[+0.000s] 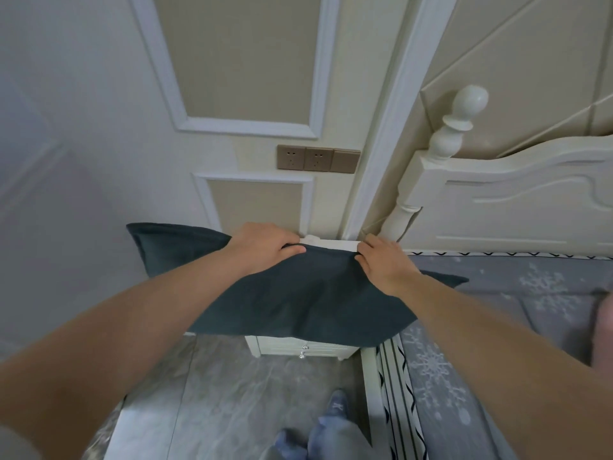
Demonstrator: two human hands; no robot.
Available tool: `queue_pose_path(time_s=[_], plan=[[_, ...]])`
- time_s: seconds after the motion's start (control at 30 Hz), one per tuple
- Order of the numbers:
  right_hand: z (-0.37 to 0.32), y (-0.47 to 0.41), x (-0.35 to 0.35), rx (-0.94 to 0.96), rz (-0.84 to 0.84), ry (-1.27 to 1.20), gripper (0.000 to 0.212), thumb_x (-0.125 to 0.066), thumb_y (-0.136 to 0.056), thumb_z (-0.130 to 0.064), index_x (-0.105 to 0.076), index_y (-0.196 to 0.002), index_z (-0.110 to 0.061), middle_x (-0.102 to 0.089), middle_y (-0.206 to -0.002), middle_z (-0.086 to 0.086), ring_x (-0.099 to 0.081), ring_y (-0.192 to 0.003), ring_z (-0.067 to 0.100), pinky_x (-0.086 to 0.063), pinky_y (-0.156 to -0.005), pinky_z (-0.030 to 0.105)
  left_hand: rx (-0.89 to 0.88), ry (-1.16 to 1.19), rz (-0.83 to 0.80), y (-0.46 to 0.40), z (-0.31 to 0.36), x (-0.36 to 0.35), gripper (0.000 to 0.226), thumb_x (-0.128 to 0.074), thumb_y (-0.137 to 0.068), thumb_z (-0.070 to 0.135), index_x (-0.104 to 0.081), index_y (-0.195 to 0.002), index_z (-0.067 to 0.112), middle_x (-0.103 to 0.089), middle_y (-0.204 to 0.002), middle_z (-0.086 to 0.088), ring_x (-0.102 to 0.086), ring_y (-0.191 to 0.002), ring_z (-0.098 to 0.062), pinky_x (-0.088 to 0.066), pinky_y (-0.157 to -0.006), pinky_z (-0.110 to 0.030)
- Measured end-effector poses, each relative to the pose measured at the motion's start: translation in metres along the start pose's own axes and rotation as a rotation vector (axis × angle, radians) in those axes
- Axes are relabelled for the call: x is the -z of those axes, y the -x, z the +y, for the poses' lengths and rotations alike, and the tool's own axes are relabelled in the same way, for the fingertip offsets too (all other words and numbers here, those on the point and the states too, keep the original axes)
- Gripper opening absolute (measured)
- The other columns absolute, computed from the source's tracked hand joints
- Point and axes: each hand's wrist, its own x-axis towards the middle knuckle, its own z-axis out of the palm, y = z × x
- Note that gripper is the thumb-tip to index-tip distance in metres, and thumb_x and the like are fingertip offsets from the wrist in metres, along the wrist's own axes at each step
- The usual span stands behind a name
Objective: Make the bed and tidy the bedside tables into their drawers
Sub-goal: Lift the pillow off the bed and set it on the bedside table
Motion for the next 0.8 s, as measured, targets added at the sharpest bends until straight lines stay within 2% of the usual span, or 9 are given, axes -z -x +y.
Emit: queue_pose_path(time_s=[0.13,0.27,0.33,0.4,0.5,0.6,0.7,0.8], plan=[[0.006,-0.014,-0.006,-0.103,-0.036,-0.236,0.03,-0.026,-0.105,-0.033,-0.048,-0.11,-0.013,-0.061,-0.108,0.01,-0.059,-0.094,0.034,-0.048,-0.079,0.042,0.026,-0.022,0.033,-0.016,-0.012,-0.011,0.037,-0.031,-0.099,0.054,-0.047,-0.074,0.033,-0.045,-0.067,0.014,-0.047,-0.073,-0.012,-0.034,-0.057,-0.029],[0.023,-0.038,-0.009,-0.047,0.042,-0.166,0.033,-0.022,-0.105,-0.037,-0.046,-0.109,-0.014,-0.066,-0.094,0.01,-0.062,-0.081,0.035,-0.046,-0.064,0.039,0.033,0.045,0.045,-0.044,-0.032,-0.024,0.039,-0.037,-0.098,0.053,-0.065,-0.088,0.028,-0.053,-0.094,0.011,-0.049,-0.088,-0.012,-0.04,-0.072,-0.03],[0.035,-0.056,-0.008,-0.013,0.091,-0.136,0.033,-0.021,-0.105,-0.038,-0.045,-0.104,-0.015,-0.066,-0.084,0.009,-0.058,-0.068,0.031,-0.047,-0.059,0.038,0.114,0.121,-0.016,-0.06,-0.041,-0.026,0.041,-0.033,-0.099,0.054,-0.064,-0.088,0.028,-0.057,-0.091,0.011,-0.054,-0.087,-0.013,-0.044,-0.07,-0.031],[0.045,-0.075,-0.008,0.002,0.111,-0.116,0.035,-0.019,-0.105,-0.041,-0.046,-0.101,-0.018,-0.066,-0.078,0.006,-0.052,-0.06,0.025,-0.042,-0.055,0.035,0.175,0.137,-0.061,-0.078,-0.048,-0.025,0.041,-0.031,-0.099,0.054,-0.057,-0.079,0.029,-0.057,-0.078,0.012,-0.055,-0.079,-0.013,-0.04,-0.063,-0.03],[0.058,-0.106,-0.01,-0.003,0.107,-0.103,0.043,-0.018,-0.104,-0.044,-0.053,-0.106,-0.02,-0.064,-0.076,0.004,-0.058,-0.066,0.026,-0.04,-0.057,0.033,0.217,0.17,-0.071,-0.103,-0.057,-0.026,0.042,-0.032,-0.099,0.054,-0.057,-0.077,0.029,-0.058,-0.074,0.012,-0.055,-0.075,-0.012,-0.042,-0.063,-0.03],[0.068,-0.136,-0.014,-0.011,0.024,-0.125,0.049,-0.016,-0.104,-0.046,-0.058,-0.108,-0.021,-0.065,-0.082,0.006,-0.062,-0.076,0.029,-0.047,-0.065,0.036,0.276,0.193,-0.092,-0.123,-0.065,-0.036,0.045,-0.031,-0.098,0.056,-0.061,-0.08,0.028,-0.062,-0.078,0.01,-0.056,-0.076,-0.013,-0.048,-0.068,-0.033],[0.072,-0.161,-0.02,0.017,-0.078,-0.154,0.049,-0.016,-0.104,-0.047,-0.058,-0.102,-0.021,-0.063,-0.082,0.006,-0.062,-0.08,0.03,-0.052,-0.075,0.041,0.314,0.205,-0.13,-0.137,-0.075,-0.049,0.047,-0.032,-0.099,0.055,-0.06,-0.079,0.023,-0.061,-0.077,0.006,-0.056,-0.076,-0.016,-0.045,-0.066,-0.033],[0.074,-0.179,-0.03,0.022,-0.168,-0.205,0.052,-0.017,-0.103,-0.049,-0.061,-0.094,-0.022,-0.06,-0.08,0.004,-0.063,-0.083,0.029,-0.051,-0.078,0.041,0.321,0.207,-0.165,-0.148,-0.087,-0.063,0.049,-0.032,-0.099,0.055,-0.065,-0.088,0.02,-0.065,-0.086,0.003,-0.058,-0.083,-0.02,-0.047,-0.071,-0.035]])
